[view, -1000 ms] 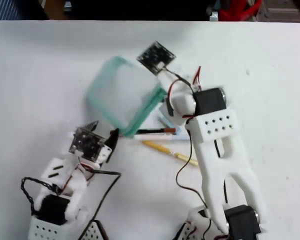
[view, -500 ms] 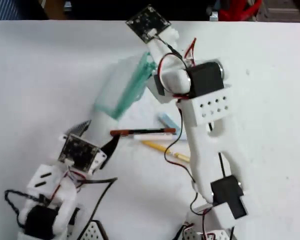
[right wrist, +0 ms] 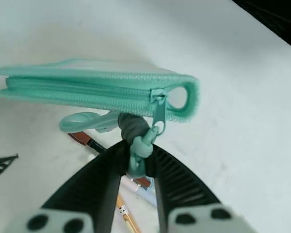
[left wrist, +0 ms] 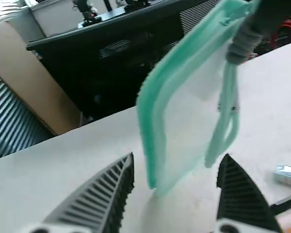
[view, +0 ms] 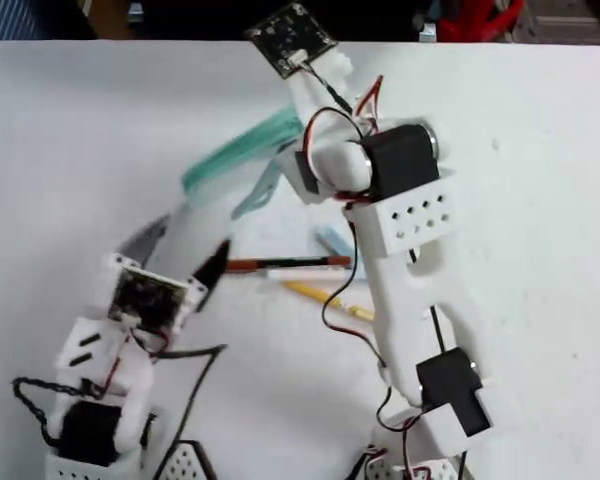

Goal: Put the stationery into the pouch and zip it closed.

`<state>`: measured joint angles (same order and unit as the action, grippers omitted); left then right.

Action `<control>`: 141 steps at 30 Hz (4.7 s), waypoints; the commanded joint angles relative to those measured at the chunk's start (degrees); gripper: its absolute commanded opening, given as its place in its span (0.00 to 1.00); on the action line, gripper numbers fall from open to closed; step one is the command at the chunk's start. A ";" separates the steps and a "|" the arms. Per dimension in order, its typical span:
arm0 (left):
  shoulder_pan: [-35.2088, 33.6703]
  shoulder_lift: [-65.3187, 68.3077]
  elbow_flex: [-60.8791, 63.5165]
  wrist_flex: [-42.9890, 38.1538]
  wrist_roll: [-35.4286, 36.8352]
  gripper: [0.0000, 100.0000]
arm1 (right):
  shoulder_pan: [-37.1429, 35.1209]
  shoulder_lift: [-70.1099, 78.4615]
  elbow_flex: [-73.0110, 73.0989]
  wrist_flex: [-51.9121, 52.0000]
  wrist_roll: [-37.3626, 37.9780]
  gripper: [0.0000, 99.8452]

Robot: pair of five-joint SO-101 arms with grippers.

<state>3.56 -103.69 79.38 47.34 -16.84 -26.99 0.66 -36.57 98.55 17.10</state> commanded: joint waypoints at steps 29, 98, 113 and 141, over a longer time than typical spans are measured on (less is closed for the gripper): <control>-1.63 18.95 -12.48 -9.76 -7.38 0.25 | -0.04 -0.31 0.00 0.22 6.07 0.02; 8.40 42.86 -14.33 -19.25 15.47 0.02 | 10.95 -9.71 14.42 -9.19 10.46 0.12; 5.23 16.66 5.19 -18.64 15.03 0.02 | -0.92 -23.87 41.32 -30.29 13.01 0.26; 5.23 16.57 5.36 -18.55 14.77 0.02 | -7.60 -6.20 33.05 -56.57 15.47 0.25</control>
<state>8.84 -86.81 84.40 28.09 -1.54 -34.11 -6.11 1.41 42.90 32.92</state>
